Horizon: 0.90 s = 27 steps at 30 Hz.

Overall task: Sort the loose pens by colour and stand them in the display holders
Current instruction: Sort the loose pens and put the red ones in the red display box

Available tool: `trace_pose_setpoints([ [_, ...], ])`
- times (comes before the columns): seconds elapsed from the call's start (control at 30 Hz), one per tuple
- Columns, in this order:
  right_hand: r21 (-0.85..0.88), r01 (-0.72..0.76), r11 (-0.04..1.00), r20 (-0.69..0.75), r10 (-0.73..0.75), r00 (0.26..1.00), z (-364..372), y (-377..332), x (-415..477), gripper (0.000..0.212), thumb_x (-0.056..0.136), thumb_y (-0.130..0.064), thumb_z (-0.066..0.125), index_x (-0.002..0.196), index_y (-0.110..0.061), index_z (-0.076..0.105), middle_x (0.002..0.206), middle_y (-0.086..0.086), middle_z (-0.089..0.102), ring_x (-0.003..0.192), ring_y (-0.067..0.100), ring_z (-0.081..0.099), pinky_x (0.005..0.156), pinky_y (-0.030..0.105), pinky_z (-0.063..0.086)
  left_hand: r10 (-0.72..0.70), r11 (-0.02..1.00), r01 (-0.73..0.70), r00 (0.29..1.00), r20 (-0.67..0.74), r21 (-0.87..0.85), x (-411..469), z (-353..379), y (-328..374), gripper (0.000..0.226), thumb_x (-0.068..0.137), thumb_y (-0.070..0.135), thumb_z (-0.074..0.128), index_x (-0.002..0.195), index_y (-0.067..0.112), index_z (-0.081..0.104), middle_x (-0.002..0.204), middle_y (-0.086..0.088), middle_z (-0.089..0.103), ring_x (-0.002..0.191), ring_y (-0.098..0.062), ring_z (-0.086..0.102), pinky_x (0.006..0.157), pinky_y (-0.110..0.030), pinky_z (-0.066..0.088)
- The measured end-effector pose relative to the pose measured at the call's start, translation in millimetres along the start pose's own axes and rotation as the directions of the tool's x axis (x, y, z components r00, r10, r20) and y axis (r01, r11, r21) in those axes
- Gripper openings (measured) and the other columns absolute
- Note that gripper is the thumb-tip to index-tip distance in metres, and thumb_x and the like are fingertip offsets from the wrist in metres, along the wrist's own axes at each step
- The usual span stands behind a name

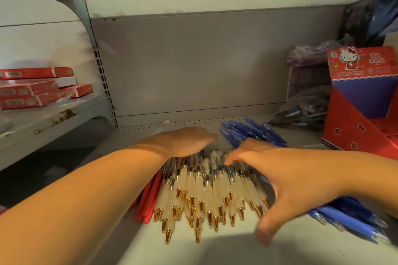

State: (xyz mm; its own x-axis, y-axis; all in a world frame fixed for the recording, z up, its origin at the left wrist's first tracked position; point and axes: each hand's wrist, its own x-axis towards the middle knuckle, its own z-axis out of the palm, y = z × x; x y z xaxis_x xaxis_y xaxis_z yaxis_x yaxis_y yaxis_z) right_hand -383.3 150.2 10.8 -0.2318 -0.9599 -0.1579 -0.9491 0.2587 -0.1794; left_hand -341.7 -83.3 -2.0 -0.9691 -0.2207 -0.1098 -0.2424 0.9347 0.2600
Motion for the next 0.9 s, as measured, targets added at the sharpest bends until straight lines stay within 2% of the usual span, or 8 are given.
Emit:
trace_pose_setpoints([
  [0.07,-0.033,0.009,0.999,-0.007,-0.009,1.0,6.7,-6.3,0.5,0.118,0.046,-0.092,0.064,0.139,-0.059,-0.001,0.143,-0.033,0.013,0.13,-0.004,0.027,0.108,0.025,0.032,-0.001,1.0,0.001,1.0,0.019,0.004,2.3,3.1,-1.9,0.062,0.1,0.061,0.025,0.148,0.026,0.04,0.152,-0.003,0.043,0.134,-0.02,0.042,0.103,-0.036,0.03],
  [0.2,-0.14,-0.026,0.99,-0.035,0.021,0.999,20.9,-17.2,4.8,0.129,0.049,-0.102,0.044,0.141,-0.046,-0.027,0.151,-0.034,-0.007,0.143,0.005,0.012,0.115,0.029,0.017,-0.044,0.995,0.038,0.997,-0.057,-0.097,2.6,0.9,-3.5,0.061,0.1,0.061,0.028,0.125,0.018,0.063,0.121,-0.006,0.063,0.108,-0.019,0.056,0.075,-0.025,0.032],
  [0.3,-0.162,-0.09,0.983,-0.112,0.072,0.991,32.4,-33.4,9.9,0.134,0.05,-0.103,0.04,0.141,-0.038,-0.034,0.155,-0.025,-0.018,0.147,0.008,-0.002,0.115,0.034,0.001,-0.063,0.993,0.056,0.996,-0.065,-0.102,1.6,1.9,-4.4,0.06,0.1,0.062,0.027,0.126,0.021,0.062,0.132,-0.007,0.059,0.11,-0.017,0.053,0.087,-0.03,0.032],
  [0.43,-0.219,-0.152,0.964,-0.139,0.124,0.983,44.6,-55.3,29.8,0.133,0.061,-0.091,0.054,0.15,-0.026,-0.019,0.161,-0.004,-0.011,0.148,0.025,0.01,0.117,0.047,0.015,-0.071,0.992,0.062,0.994,-0.08,-0.113,0.2,2.3,-2.4,0.059,0.1,0.061,0.025,0.121,0.021,0.063,0.13,-0.005,0.059,0.108,-0.016,0.051,0.088,-0.034,0.034],
  [0.5,-0.191,-0.175,0.966,-0.145,0.148,0.978,46.1,-60.7,35.8,0.128,0.063,-0.091,0.051,0.152,-0.024,-0.012,0.162,-0.002,-0.008,0.147,0.026,0.016,0.116,0.05,0.019,-0.07,0.991,0.06,0.994,-0.078,-0.122,0.0,1.8,-2.5,0.058,0.101,0.059,0.025,0.119,0.02,0.064,0.127,-0.005,0.061,0.109,-0.017,0.054,0.089,-0.034,0.037],
  [0.63,-0.089,-0.145,0.985,-0.224,0.122,0.967,43.9,-59.9,34.7,0.126,0.054,-0.102,0.036,0.151,-0.03,0.002,0.159,-0.008,0.009,0.141,0.021,0.026,0.114,0.046,0.027,-0.053,0.984,0.038,0.995,-0.085,-0.175,-2.3,0.4,-5.2,0.053,0.102,0.055,0.029,0.119,0.02,0.064,0.116,0.001,0.06,0.105,-0.015,0.054,0.087,-0.034,0.035],
  [0.83,-0.048,-0.088,0.995,-0.297,0.07,0.952,42.4,-46.5,44.6,0.108,0.063,-0.092,0.046,0.147,-0.03,0.018,0.146,-0.005,0.032,0.121,0.019,0.045,0.1,0.038,0.045,-0.025,0.969,-0.009,0.991,-0.134,-0.247,0.5,0.5,-3.2,0.043,0.102,0.047,0.037,0.109,0.019,0.069,0.111,0.0,0.068,0.101,-0.014,0.061,0.097,-0.035,0.043],
  [0.9,-0.031,-0.067,0.997,-0.305,0.055,0.951,39.9,-41.5,47.6,0.101,0.068,-0.087,0.05,0.146,-0.03,0.021,0.14,-0.005,0.039,0.109,0.016,0.049,0.094,0.035,0.048,-0.006,0.974,-0.028,0.989,-0.151,-0.224,1.1,3.5,-2.7,0.046,0.102,0.048,0.037,0.105,0.017,0.071,0.101,-0.001,0.07,0.094,-0.015,0.063,0.091,-0.034,0.046],
])
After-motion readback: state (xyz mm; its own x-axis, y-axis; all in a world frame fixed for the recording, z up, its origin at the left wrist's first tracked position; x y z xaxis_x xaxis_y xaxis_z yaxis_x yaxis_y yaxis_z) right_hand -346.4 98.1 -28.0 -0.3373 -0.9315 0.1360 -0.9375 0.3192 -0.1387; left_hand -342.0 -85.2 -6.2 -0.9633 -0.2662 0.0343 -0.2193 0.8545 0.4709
